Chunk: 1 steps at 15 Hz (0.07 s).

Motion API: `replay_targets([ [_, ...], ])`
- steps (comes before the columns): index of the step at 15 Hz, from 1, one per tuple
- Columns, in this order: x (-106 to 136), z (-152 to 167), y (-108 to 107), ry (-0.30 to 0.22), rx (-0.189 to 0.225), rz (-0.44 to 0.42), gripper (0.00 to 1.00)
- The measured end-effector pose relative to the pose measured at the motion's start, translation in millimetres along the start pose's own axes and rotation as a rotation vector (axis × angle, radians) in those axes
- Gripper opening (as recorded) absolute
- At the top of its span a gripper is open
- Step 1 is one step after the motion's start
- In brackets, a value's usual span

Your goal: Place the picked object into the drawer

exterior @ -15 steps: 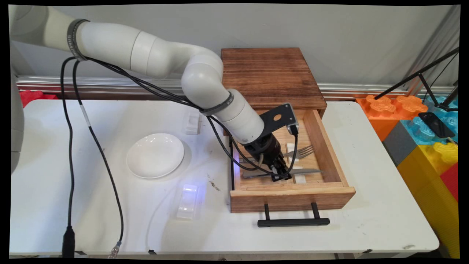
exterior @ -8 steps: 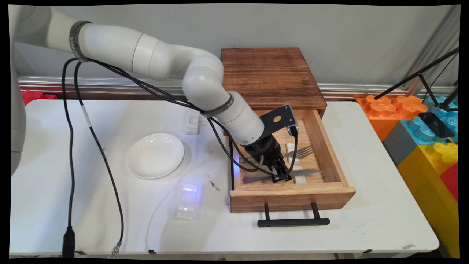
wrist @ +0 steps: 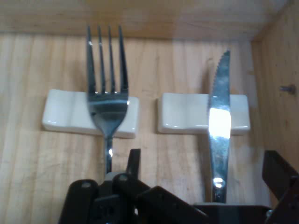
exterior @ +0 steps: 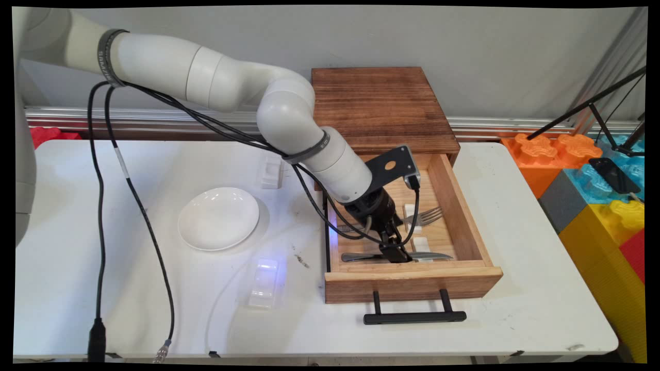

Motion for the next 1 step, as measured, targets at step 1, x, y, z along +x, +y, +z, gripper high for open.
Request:
replay_targets([
  [1,0.8,-0.8,0.1,0.0,0.0,-0.002,1.0],
])
